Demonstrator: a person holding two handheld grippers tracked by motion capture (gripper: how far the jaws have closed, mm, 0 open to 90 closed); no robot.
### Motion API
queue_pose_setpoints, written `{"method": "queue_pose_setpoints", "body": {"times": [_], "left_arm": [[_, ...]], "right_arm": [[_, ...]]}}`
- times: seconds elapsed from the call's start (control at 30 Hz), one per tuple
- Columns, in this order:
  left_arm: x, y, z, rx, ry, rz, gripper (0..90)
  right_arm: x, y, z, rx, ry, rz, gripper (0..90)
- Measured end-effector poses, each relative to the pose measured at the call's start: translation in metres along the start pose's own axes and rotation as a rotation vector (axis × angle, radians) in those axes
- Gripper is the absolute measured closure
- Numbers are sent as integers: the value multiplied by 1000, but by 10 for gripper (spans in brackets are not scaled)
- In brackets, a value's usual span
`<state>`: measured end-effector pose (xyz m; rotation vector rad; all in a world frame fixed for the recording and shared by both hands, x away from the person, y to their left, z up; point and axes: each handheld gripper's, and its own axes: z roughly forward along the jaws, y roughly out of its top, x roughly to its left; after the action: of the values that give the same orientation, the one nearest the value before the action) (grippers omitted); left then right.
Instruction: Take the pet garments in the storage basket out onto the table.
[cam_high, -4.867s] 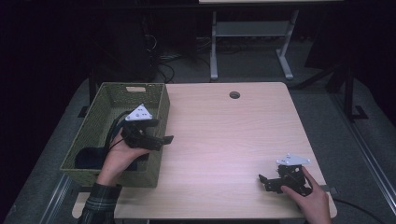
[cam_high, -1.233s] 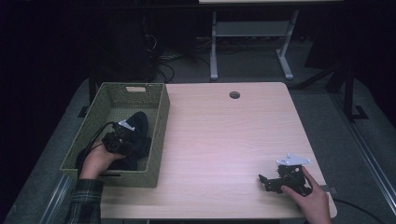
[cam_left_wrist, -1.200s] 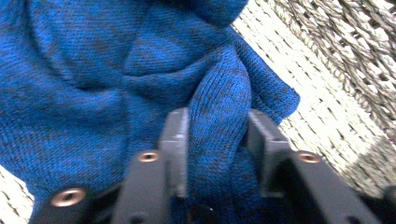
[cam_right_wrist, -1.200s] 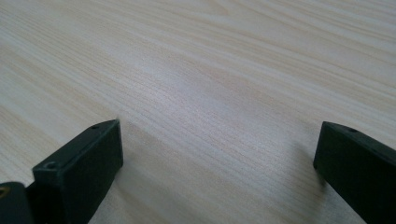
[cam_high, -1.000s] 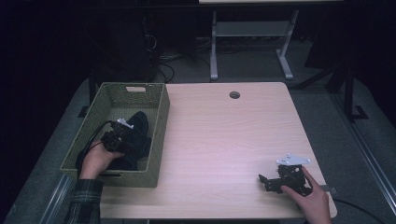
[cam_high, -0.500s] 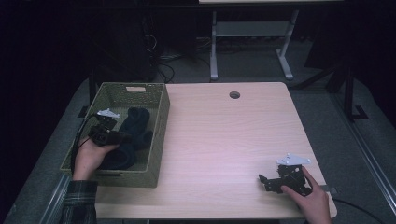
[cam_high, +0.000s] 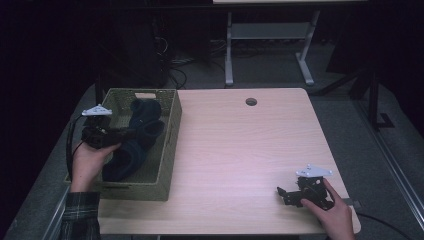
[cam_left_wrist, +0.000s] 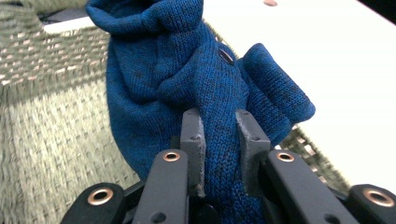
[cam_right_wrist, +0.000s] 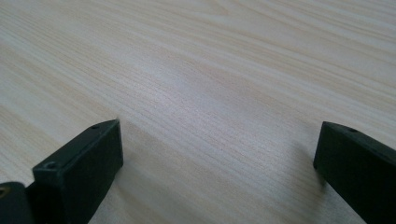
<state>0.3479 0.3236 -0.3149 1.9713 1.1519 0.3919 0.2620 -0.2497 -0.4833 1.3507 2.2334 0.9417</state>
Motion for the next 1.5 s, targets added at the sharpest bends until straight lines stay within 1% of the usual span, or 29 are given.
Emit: {"method": "queue_pose_setpoints", "body": {"times": [0.17,0.27,0.33,0.57,0.7,0.9,1.2,1.3,1.4,1.5], "left_arm": [[-4,10,-10,-58,-31,-2,758],[-9,19,-16,-93,-49,7,758],[-12,23,-19,-106,-55,16,758],[-33,45,-28,-175,-103,51,757],[-46,57,-29,-198,-122,79,757],[-62,71,-28,-232,-152,106,757],[-83,86,-22,-273,-200,126,757],[-90,91,-18,-290,-224,125,757],[-97,95,-13,-293,-243,135,757],[-107,98,-5,-292,-262,147,757]], "right_arm": [[0,0,0,0,0,-1,10],[0,0,0,0,0,0,10],[0,0,0,0,0,-4,11],[0,0,0,0,0,-4,11],[0,0,0,1,0,-4,11],[0,0,0,1,0,-4,10],[0,0,0,0,0,-4,11],[0,0,0,0,0,-4,10],[0,0,0,0,0,-4,10],[0,0,0,0,0,-4,11]]}}
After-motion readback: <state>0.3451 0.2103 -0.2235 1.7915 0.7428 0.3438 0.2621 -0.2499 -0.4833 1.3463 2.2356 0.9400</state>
